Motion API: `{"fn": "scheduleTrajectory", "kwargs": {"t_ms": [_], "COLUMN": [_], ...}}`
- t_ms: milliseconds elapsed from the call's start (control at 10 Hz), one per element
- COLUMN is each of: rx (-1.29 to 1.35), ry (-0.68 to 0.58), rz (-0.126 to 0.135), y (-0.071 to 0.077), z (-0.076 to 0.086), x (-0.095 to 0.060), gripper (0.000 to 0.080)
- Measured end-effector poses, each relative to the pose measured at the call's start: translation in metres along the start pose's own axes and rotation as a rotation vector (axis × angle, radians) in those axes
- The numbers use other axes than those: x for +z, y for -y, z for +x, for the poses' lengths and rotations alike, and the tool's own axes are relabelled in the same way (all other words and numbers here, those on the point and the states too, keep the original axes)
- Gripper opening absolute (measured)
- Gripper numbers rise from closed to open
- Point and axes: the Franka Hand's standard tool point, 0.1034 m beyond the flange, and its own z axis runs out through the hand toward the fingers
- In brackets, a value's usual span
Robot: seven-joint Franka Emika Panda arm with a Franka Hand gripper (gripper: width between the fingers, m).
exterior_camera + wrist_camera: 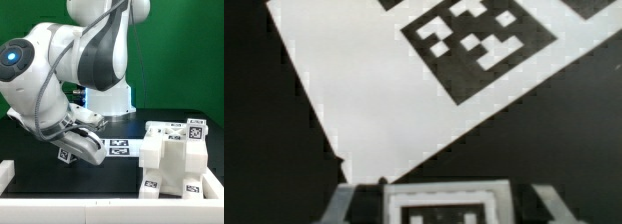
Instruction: Assemble chair
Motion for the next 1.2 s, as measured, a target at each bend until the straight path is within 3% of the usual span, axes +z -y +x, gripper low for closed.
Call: {"fn": "scheduleTrajectory", "kwargs": {"t_ms": [200,400,500,600,700,800,900,1100,1200], "rx": [0.153,0.269,0.263,0.263,0.264,0.234,0.168,-0.014,-0.052], "ry": [0.006,0.021,0.02,0.02,0.023,0.018,0.001,-0.019,-0.027], "rz": [-0.001,0.045,0.043,0.042,0.042,0.046,0.055,0.033,0.038], "y": [0.001,-0.006,-0.004,-0.004,-0.005,-0.005,-0.004,-0.008,-0.006], "z": [-0.002,0.001,0.001,0.001,0.0,0.001,0.002,0.002,0.001], "x": [0.0,-0.001,-0.001,0.0,0.0,-0.003,-0.007,-0.015,-0.02], "gripper": [0.0282,0.0282,0.0282,0.0357,0.0357,0.0537,0.0626,0.0642,0.0642]}}
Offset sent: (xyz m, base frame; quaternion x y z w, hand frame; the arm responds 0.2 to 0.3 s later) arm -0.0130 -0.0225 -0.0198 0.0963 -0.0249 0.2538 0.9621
